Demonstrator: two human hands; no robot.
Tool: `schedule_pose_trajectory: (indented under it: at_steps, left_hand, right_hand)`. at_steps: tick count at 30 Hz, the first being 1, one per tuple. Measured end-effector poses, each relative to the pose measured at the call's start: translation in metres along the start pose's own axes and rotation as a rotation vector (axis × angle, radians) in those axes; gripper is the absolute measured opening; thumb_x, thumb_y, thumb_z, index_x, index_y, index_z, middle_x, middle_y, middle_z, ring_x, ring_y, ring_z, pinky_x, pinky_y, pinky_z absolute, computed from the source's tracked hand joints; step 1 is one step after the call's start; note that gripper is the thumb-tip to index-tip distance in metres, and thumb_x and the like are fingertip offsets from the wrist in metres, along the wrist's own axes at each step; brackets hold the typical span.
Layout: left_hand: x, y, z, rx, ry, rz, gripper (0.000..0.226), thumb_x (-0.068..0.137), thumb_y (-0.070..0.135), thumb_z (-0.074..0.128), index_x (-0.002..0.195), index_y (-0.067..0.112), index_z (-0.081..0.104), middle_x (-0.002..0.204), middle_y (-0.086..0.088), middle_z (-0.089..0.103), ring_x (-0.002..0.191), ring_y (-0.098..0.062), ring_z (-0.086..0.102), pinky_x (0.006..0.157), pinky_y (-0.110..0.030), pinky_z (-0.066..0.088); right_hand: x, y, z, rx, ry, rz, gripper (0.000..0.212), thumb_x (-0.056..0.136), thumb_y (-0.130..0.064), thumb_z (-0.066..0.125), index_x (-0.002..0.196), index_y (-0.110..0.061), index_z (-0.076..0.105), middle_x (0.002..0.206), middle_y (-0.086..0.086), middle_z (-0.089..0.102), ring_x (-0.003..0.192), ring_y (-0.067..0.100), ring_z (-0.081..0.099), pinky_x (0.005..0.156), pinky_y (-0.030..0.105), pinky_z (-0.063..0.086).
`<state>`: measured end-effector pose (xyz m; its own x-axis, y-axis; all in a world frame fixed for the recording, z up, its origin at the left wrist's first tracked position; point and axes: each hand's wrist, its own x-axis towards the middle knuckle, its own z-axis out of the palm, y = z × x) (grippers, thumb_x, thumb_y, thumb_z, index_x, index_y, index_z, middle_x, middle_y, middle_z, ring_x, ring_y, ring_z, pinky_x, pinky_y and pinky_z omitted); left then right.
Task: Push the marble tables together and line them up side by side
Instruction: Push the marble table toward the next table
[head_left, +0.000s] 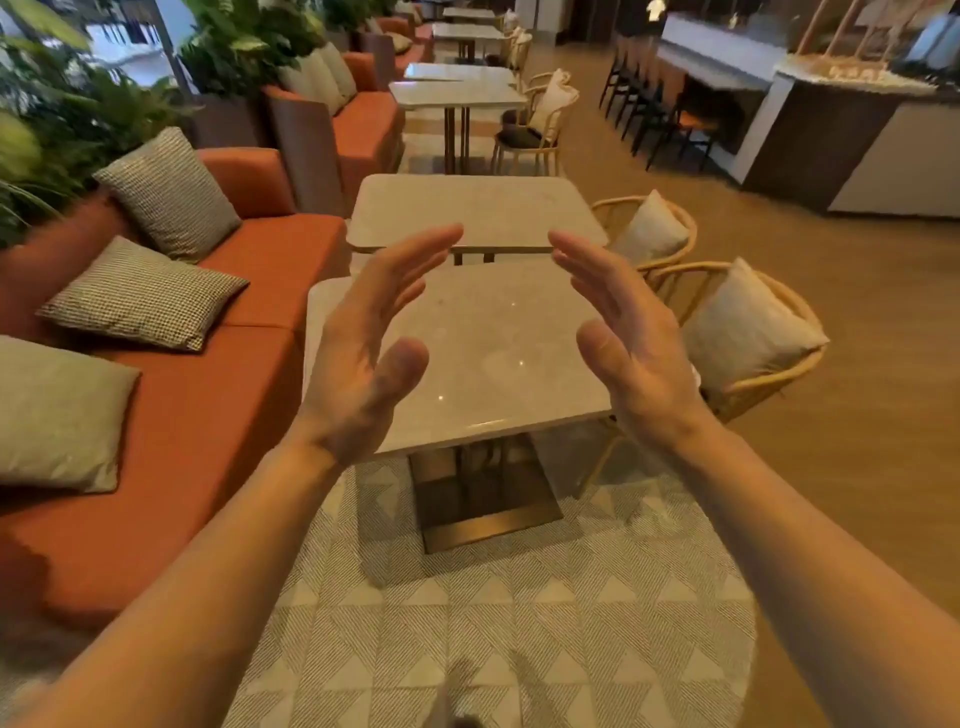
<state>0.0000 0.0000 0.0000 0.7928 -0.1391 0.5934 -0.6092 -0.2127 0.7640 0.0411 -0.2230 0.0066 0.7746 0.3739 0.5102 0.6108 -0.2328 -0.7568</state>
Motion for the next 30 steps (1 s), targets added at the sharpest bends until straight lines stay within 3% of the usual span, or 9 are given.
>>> schedule_pose_trajectory:
  at_steps: [4, 9, 11, 13, 15, 17, 20, 24, 30]
  left_hand:
    - [0.028, -0.098, 0.003, 0.083, 0.0, -0.038, 0.099, 0.085, 0.094, 0.039, 0.153, 0.022, 0.042, 0.164, -0.001, 0.047, 0.155, -0.023, 0.046, 0.127, -0.052, 0.038]
    - [0.018, -0.245, 0.028, 0.226, -0.057, -0.174, 0.104, 0.08, 0.098, 0.041, 0.158, 0.03, 0.036, 0.165, 0.013, 0.041, 0.155, 0.0, 0.037, 0.127, -0.024, 0.031]
    - [0.003, -0.291, 0.038, 0.298, -0.098, -0.295, 0.101, 0.075, 0.096, 0.052, 0.16, 0.048, 0.027, 0.173, 0.011, 0.031, 0.162, -0.01, 0.03, 0.132, -0.043, 0.027]
    - [-0.013, -0.339, 0.047, 0.376, -0.15, -0.408, 0.101, 0.068, 0.088, 0.06, 0.155, 0.069, 0.012, 0.179, 0.012, 0.017, 0.167, -0.021, 0.019, 0.131, -0.063, 0.021]
    - [-0.028, -0.379, 0.054, 0.499, -0.221, -0.495, 0.108, 0.061, 0.096, 0.057, 0.149, 0.078, -0.003, 0.18, 0.016, 0.003, 0.169, -0.028, 0.007, 0.13, -0.07, 0.012]
    - [-0.045, -0.414, 0.057, 0.643, -0.264, -0.542, 0.117, 0.054, 0.111, 0.042, 0.149, 0.075, -0.015, 0.18, 0.015, -0.006, 0.168, -0.037, 0.0, 0.13, -0.072, 0.002]
    - [-0.072, -0.455, 0.057, 0.931, -0.337, -0.525, 0.122, 0.052, 0.116, 0.019, 0.155, 0.064, -0.023, 0.181, 0.006, -0.009, 0.167, -0.043, -0.002, 0.129, -0.072, 0.002]
    - [-0.081, -0.482, 0.063, 1.226, -0.367, -0.457, 0.123, 0.06, 0.115, 0.005, 0.164, 0.053, -0.008, 0.181, 0.001, 0.009, 0.166, -0.044, 0.015, 0.129, -0.068, 0.016]
    - [-0.078, -0.493, 0.063, 1.357, -0.363, -0.413, 0.112, 0.07, 0.109, -0.003, 0.166, 0.051, 0.008, 0.177, 0.0, 0.026, 0.162, -0.043, 0.03, 0.126, -0.066, 0.027]
  right_hand:
    - [0.034, 0.089, 0.023, -0.059, -0.015, 0.046, 0.097, 0.086, -0.091, 0.042, 0.155, -0.023, 0.042, 0.163, 0.001, 0.048, 0.153, 0.017, 0.046, 0.126, 0.036, 0.038]
    - [0.045, 0.236, 0.065, -0.193, -0.106, 0.071, 0.096, 0.091, -0.086, 0.042, 0.159, -0.018, 0.036, 0.163, -0.005, 0.039, 0.153, 0.007, 0.036, 0.124, 0.015, 0.028]
    - [0.037, 0.283, 0.08, -0.231, -0.165, 0.123, 0.1, 0.09, -0.083, 0.048, 0.162, -0.016, 0.034, 0.168, -0.003, 0.032, 0.156, 0.006, 0.027, 0.124, 0.009, 0.019]
    - [0.034, 0.331, 0.097, -0.255, -0.235, 0.161, 0.101, 0.087, -0.074, 0.059, 0.165, -0.02, 0.026, 0.176, 0.002, 0.02, 0.164, 0.012, 0.016, 0.13, 0.016, 0.012]
    - [0.029, 0.372, 0.114, -0.341, -0.321, 0.18, 0.101, 0.086, -0.07, 0.057, 0.166, -0.025, 0.016, 0.18, 0.006, 0.007, 0.168, 0.024, 0.005, 0.136, 0.036, 0.008]
    - [0.026, 0.407, 0.128, -0.484, -0.429, 0.198, 0.109, 0.083, -0.078, 0.05, 0.169, -0.027, 0.008, 0.181, 0.007, -0.004, 0.168, 0.032, -0.004, 0.136, 0.051, 0.003]
    - [0.014, 0.45, 0.138, -0.73, -0.585, 0.179, 0.119, 0.075, -0.093, 0.036, 0.17, -0.031, -0.001, 0.181, 0.006, -0.012, 0.167, 0.035, -0.011, 0.135, 0.053, -0.004]
    - [0.001, 0.486, 0.137, -0.959, -0.703, 0.083, 0.126, 0.068, -0.109, 0.014, 0.17, -0.037, -0.004, 0.182, 0.005, -0.003, 0.168, 0.037, -0.003, 0.135, 0.054, -0.002]
    - [0.02, 0.509, 0.119, -1.054, -0.675, 0.09, 0.122, 0.062, -0.111, 0.001, 0.167, -0.049, -0.006, 0.182, 0.005, 0.003, 0.167, 0.043, 0.006, 0.133, 0.057, 0.006]
